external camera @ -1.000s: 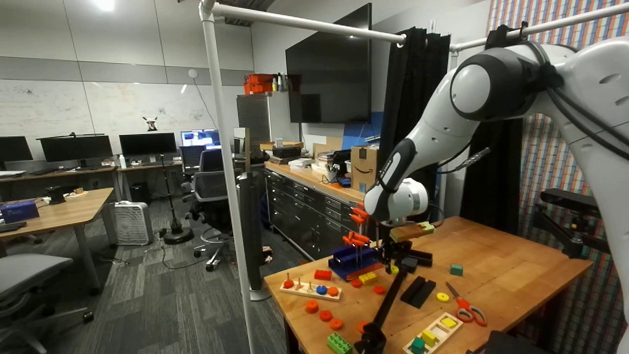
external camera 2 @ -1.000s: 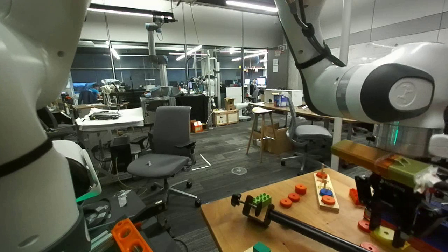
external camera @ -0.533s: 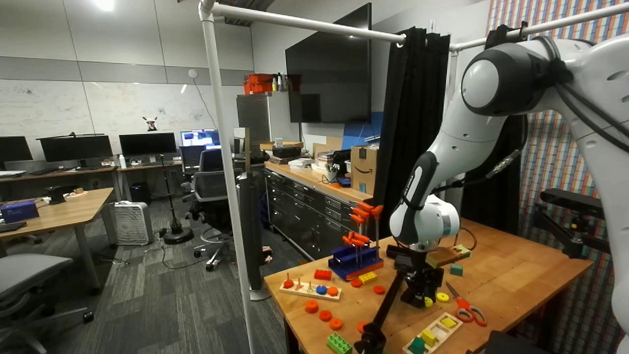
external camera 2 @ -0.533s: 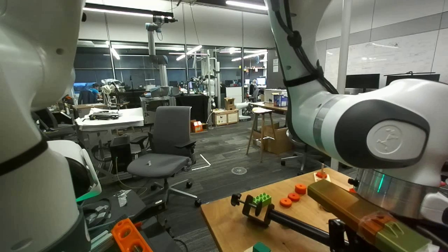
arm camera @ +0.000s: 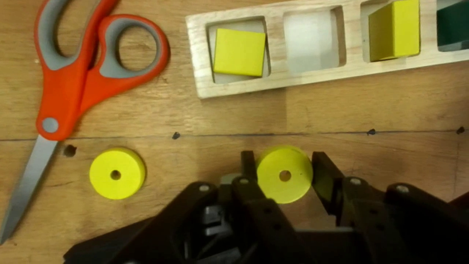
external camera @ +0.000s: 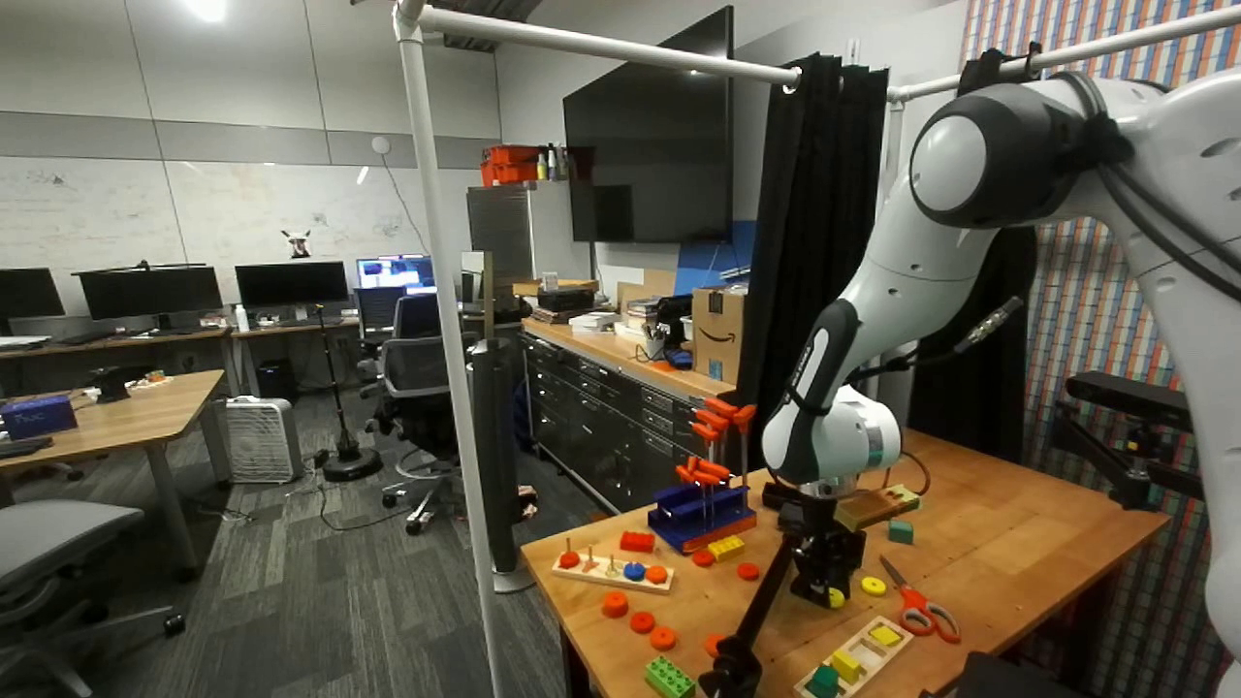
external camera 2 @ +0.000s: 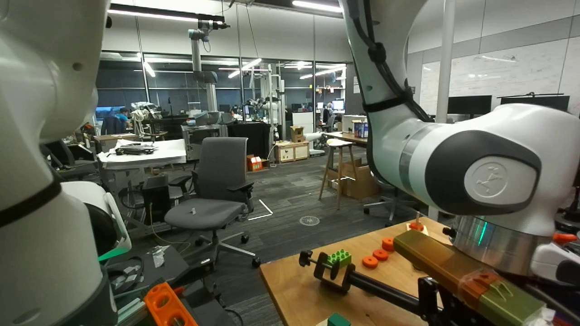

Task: Pick up the yellow object from the wooden object and put it on the table

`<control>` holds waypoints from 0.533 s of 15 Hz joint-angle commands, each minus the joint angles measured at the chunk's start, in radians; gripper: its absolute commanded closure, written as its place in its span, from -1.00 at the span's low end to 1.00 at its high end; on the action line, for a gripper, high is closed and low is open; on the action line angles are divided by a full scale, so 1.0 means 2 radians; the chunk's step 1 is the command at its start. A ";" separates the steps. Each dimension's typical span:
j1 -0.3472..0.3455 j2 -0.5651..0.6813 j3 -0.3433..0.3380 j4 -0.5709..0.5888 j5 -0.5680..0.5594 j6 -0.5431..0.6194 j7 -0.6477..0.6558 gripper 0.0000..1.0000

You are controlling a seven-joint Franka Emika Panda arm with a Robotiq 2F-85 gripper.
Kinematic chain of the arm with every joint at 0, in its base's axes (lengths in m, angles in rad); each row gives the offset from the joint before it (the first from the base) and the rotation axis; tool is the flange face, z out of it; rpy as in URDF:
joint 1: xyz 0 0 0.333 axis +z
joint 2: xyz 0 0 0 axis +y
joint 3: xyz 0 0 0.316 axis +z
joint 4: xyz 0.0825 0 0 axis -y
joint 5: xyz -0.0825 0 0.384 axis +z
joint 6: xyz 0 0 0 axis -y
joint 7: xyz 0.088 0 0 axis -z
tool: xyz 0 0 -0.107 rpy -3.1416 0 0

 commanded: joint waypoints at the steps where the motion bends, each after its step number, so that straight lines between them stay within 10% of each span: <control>1: -0.018 -0.009 0.014 -0.009 0.020 0.007 -0.020 -0.36; 8: -0.032 -0.007 0.022 -0.010 0.031 0.004 -0.028 -1.00</control>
